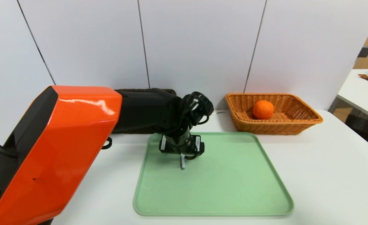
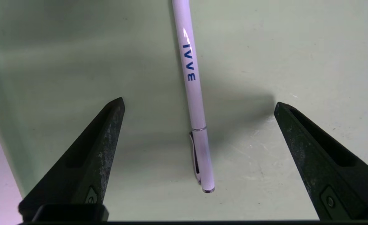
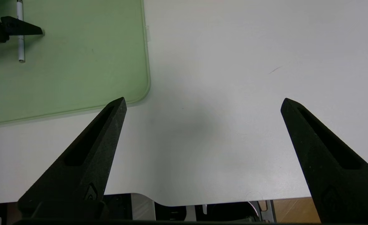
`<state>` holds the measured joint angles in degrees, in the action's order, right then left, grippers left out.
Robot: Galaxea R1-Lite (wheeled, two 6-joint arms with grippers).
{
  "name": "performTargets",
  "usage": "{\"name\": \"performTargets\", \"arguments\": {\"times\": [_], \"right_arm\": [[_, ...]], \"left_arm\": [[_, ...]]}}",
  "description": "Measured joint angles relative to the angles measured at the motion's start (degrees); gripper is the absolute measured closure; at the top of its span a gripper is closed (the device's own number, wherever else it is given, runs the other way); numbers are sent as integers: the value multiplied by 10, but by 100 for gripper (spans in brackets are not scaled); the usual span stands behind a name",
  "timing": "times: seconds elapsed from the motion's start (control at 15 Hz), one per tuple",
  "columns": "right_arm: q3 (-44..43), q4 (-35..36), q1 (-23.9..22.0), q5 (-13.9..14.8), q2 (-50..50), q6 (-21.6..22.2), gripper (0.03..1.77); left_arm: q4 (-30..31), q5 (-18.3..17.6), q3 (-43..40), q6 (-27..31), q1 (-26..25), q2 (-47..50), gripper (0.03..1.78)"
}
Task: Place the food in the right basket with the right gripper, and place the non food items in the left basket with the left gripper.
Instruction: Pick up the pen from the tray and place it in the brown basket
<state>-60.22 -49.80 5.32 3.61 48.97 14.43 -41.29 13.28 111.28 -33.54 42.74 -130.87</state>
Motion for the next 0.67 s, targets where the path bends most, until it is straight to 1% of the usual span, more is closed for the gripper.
{"name": "performTargets", "arguments": {"times": [0.67], "right_arm": [[0,-3,0,0,-7,-1,10]], "left_arm": [[-6,2,0,-1,1,0,12]]}}
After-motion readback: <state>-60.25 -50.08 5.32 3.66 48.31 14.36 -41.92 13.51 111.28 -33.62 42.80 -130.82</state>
